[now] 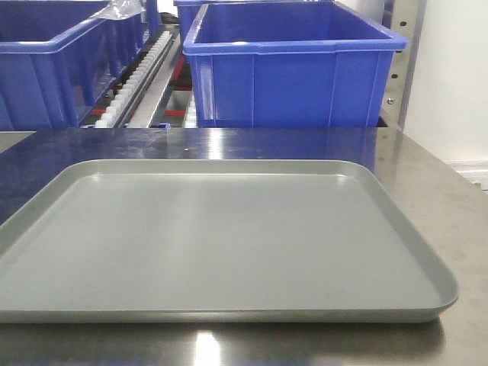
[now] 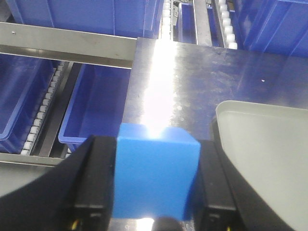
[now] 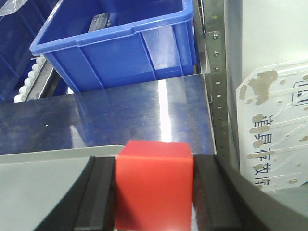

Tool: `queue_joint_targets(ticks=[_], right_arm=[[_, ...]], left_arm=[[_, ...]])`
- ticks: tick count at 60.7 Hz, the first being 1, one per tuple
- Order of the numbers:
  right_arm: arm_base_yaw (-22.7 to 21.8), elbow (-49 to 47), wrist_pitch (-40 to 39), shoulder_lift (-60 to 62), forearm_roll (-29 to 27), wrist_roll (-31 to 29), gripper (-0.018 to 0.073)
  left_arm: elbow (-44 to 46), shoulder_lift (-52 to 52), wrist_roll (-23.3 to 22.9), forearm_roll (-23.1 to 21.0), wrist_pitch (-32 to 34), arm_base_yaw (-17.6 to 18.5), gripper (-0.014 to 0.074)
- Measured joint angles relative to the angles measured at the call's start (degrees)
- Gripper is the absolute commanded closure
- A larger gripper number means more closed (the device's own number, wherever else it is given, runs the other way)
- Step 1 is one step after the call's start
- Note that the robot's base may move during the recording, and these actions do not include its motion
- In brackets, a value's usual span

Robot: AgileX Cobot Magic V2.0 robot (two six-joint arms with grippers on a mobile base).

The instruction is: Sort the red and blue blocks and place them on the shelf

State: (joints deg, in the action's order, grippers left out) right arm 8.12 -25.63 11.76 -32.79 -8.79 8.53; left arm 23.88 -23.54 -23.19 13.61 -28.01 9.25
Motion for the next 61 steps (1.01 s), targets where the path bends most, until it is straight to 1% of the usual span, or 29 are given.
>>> queue_joint_targets(ticks=[48, 61], right_arm=[[0.0, 0.0, 0.0, 0.0, 0.0, 0.0, 0.0504], [0.0, 0.0, 0.0, 0.0, 0.0, 0.0, 0.0504]], left_arm=[[-0.3, 0.1, 0.0, 0.1, 0.0, 0.0, 0.0463], [-2.9, 3.7, 0.0, 0.2, -0.1, 0.0, 0.0463]])
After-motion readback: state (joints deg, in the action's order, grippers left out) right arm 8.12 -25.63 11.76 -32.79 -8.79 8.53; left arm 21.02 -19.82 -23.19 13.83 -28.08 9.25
